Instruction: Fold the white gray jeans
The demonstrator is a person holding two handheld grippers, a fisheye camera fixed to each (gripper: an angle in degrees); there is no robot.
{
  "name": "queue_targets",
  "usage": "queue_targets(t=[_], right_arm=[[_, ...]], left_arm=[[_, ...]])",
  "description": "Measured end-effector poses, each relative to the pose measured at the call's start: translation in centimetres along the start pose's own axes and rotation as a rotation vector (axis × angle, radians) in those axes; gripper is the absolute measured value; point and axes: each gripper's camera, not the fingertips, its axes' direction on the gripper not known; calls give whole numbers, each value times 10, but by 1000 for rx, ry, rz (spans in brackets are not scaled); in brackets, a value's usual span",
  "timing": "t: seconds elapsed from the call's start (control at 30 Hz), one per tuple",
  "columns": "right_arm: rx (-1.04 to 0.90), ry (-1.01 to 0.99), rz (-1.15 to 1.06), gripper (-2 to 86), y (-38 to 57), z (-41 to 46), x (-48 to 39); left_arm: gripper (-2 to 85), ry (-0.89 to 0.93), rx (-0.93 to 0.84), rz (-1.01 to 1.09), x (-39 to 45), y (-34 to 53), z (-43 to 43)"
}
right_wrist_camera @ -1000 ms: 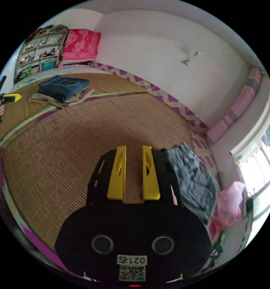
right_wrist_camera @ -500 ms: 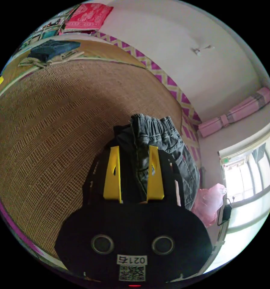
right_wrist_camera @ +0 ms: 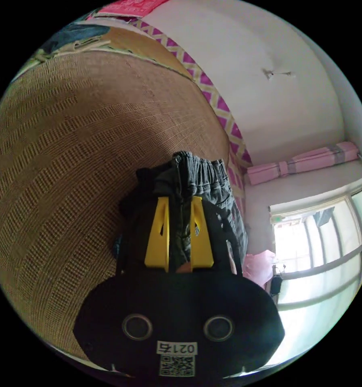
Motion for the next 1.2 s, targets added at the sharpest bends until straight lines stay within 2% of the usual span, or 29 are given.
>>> queue_targets(t=[0.13,0.2,0.37,0.47,0.53,0.67,0.73,0.8,0.93,1.1,1.2], right_arm=[[68,-277,252,17,25,-25,81],[94,-314,306,9,37,-44,107],[208,-387,266,2,52,-120,129],[241,-482,153,0,41,-169,94],[250,-578,24,0,27,-195,33],[274,-689,-128,2,10,-206,-86],[219,-798,-193,3,4,-197,-156],[234,-898,-182,6,13,-196,-184],[302,-779,-250,35,48,-205,-206],[353,-832,-164,107,82,-208,-174],[357,-783,-188,122,87,-209,-188]], left_arm=[[-10,-4,-2,37,15,4,-4],[-10,11,4,60,21,7,-5],[-10,15,18,75,33,15,-10],[-9,24,35,54,37,21,-18],[-8,26,35,26,35,28,-27],[1,50,-18,-12,26,46,-36],[39,50,-52,-48,15,61,-41],[47,19,-63,-87,5,73,-46],[44,-4,-76,-157,-11,93,-51],[24,-29,-45,-173,-3,102,-48],[2,-24,-36,-179,6,101,-45]])
